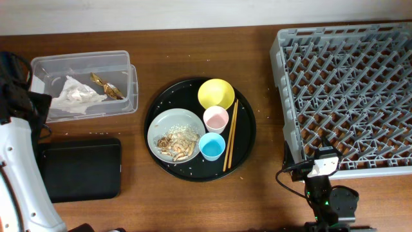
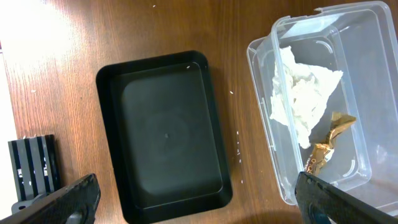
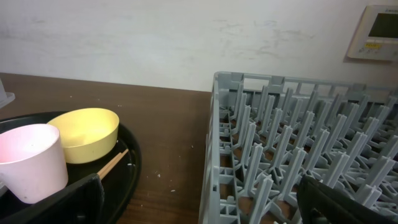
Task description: Sort waste into correct bins and load items into the dishwasher rack
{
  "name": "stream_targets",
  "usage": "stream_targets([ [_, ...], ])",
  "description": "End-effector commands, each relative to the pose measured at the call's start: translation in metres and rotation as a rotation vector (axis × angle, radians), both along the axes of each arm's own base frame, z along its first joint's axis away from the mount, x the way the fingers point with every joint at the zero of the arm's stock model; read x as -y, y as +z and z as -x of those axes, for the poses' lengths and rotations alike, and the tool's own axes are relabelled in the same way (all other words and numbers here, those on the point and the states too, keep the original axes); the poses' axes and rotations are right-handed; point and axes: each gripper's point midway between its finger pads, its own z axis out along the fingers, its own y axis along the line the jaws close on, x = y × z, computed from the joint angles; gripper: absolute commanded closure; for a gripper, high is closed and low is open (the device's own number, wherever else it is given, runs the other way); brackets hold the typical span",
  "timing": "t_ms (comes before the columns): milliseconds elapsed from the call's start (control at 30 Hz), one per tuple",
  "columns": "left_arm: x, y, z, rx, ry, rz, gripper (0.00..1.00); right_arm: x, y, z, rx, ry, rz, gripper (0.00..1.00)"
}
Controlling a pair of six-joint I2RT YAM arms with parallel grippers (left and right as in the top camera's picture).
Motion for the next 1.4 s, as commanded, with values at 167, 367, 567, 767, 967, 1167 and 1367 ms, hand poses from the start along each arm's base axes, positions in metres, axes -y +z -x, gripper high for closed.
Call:
stream_targets([
  [167, -0.002, 0.002, 0.004, 0.007, 0.026, -0.003, 0.01, 0.002, -0.003, 0.0, -0.005, -0.01, 0.003, 0.02],
  [367, -0.002, 0.002, 0.004, 0.007, 0.026, -0.003, 0.01, 0.002, -0.003, 0.0, -0.004, -0.01, 0.003, 0.02],
  [567, -0.002, 0.002, 0.004, 0.007, 0.026, -0.003, 0.01, -0.108, 0.034, 0.054, -0.18, 0.696, -0.663, 0.02],
  [767, -0.002, 0.002, 0.004, 0.007, 0.026, -0.003, 0.01, -0.089, 0.135, 0.052, 0.007, 0.624, -0.784, 0.02],
  [967, -0.002, 0.002, 0.004, 0.007, 0.026, -0.003, 0.01, -0.087, 0.163, -0.013, -0.672, 0.305, -0.271, 0.02],
  [1167, -0.002, 0.002, 0.004, 0.007, 0.026, -0.003, 0.01, -0.231, 0.058, -0.016, -0.965, 0.275, 0.148, 0.02],
  [1367, -0.002, 0.002, 0.004, 0.007, 0.026, -0.003, 0.01, -0.292, -0.044, 0.0, -1.207, 0.379, 0.278, 0.02],
])
